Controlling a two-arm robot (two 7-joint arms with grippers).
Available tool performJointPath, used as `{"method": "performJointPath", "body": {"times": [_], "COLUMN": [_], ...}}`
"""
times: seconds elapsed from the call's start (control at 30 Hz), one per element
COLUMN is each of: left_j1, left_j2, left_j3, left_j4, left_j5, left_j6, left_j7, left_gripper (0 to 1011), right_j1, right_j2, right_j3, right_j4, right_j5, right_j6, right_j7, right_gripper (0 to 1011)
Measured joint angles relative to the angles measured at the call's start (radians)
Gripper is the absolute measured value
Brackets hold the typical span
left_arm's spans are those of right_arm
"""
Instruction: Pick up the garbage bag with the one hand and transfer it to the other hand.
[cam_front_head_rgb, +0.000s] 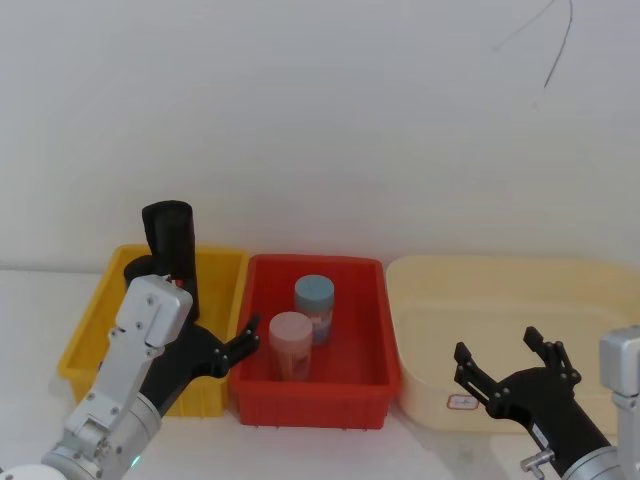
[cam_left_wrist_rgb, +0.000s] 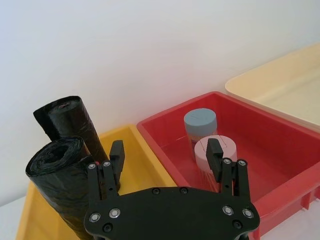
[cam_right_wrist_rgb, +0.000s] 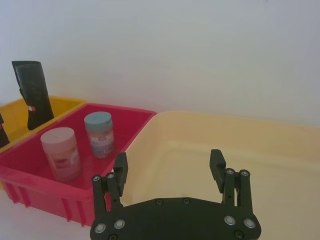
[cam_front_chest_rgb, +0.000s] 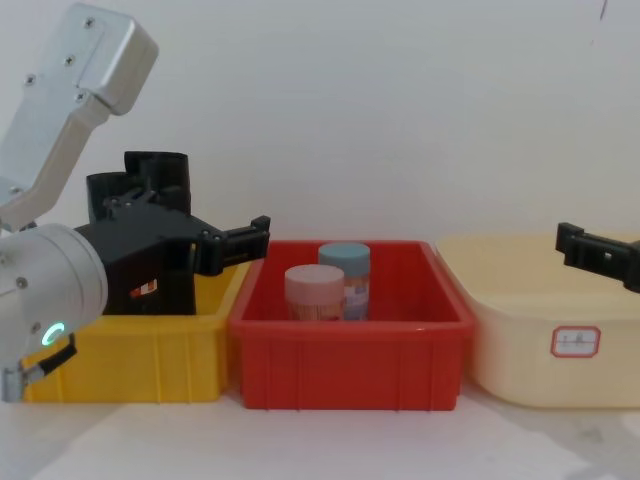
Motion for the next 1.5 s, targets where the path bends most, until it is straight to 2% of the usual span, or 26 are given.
{"method": "performJointPath", "body": {"times": [1.0, 1.2, 1.5], "left_j1": [-0.004, -0.019, -0.014], "left_j2": [-0.005, -0.035, -0.087], "left_j3": [0.002, 0.022, 0.054], "left_j4": [0.003, 0.014, 0.008], "left_j5": [0.001, 0.018, 0.059], "left_j6": [-0.001, 0.000, 0.024], "left_j7": [-0.001, 0.003, 0.050], "left_gripper": [1001, 1001, 1001], "right_j1": [0.000, 0.000, 0.000], "right_j2": [0.000, 0.000, 0.000], "right_j3": [0.000, 0.000, 0.000], "right_j4": [0.000, 0.000, 0.000], "right_j5": [0.000, 0.000, 0.000], "right_j6": [0.000, 0.000, 0.000], "right_j7": [0.000, 0.000, 0.000], "right_gripper": [1001, 1001, 1001]}}
